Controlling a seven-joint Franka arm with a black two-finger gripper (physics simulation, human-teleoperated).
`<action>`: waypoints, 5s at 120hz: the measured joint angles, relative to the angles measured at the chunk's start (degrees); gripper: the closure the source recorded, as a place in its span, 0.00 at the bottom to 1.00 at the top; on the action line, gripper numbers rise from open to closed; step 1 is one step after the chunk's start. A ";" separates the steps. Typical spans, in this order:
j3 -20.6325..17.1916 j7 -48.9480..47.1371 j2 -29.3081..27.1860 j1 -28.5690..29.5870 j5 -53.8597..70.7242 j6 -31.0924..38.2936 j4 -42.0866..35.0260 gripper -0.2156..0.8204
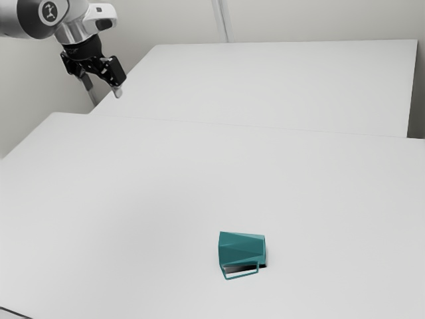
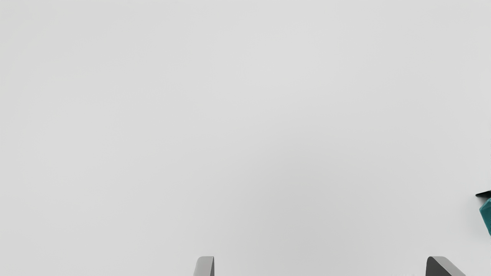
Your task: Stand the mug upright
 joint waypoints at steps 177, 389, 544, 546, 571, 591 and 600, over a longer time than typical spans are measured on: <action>-0.64 -10.61 4.27 -5.65 -51.21 18.41 -40.86 0.21; -2.62 -13.05 14.04 -12.68 -66.78 25.75 -35.95 0.95; 0.97 -25.88 4.48 -10.25 -3.26 32.03 -35.43 0.97; 0.95 -25.93 4.73 -10.18 -3.25 32.20 -35.47 0.97; 1.15 -26.49 6.77 -10.14 -3.33 33.88 -35.67 0.97; 1.10 -26.82 7.81 -10.91 -3.55 35.00 -35.83 0.97; 1.09 -26.86 7.89 -11.17 -3.77 35.04 -36.02 0.82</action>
